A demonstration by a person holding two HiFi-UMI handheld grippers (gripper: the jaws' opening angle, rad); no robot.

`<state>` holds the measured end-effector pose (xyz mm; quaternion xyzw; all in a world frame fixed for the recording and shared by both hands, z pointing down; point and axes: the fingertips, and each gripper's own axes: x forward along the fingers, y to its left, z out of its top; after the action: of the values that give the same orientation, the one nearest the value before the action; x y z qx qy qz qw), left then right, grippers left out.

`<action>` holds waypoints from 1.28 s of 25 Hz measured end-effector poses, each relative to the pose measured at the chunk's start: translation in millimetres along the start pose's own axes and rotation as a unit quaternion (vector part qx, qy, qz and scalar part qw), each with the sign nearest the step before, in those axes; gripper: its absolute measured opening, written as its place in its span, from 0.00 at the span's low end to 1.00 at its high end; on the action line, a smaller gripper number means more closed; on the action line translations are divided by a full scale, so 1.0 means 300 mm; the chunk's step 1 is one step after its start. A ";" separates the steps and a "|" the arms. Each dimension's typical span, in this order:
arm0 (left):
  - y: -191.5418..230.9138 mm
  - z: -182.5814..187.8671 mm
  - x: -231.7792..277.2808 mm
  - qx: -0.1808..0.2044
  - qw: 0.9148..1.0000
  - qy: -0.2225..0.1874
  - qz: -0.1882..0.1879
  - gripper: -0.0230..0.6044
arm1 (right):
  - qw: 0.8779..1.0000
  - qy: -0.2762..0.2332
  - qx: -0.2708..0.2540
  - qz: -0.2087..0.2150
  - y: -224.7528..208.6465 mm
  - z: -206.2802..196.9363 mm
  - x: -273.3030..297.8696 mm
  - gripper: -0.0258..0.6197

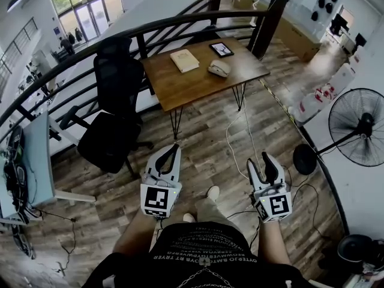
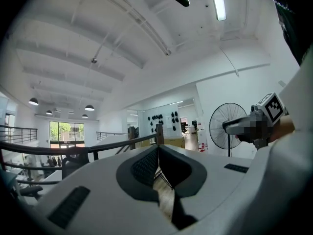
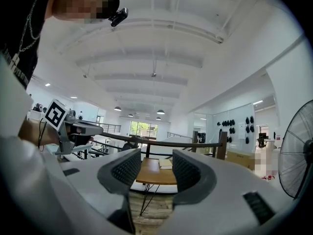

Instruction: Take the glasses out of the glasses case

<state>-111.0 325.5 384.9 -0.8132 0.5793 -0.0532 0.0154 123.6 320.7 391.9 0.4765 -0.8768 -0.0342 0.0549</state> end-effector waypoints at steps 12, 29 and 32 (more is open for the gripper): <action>0.013 -0.039 0.163 -0.001 1.000 0.021 -0.007 0.08 | 1.000 -0.001 0.018 0.005 -0.118 -0.031 0.127 0.33; 0.010 -0.044 0.514 -0.012 0.999 0.029 -0.021 0.08 | 1.000 0.017 0.021 0.006 -0.354 -0.083 0.362 0.34; 0.007 -0.049 0.571 -0.017 0.999 0.032 -0.018 0.08 | 0.999 0.024 0.020 0.014 -0.382 -0.096 0.394 0.35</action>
<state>-59.0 163.7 411.2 -0.8218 0.5652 -0.0699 -0.0180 158.8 159.0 415.0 0.4660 -0.8823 -0.0046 0.0664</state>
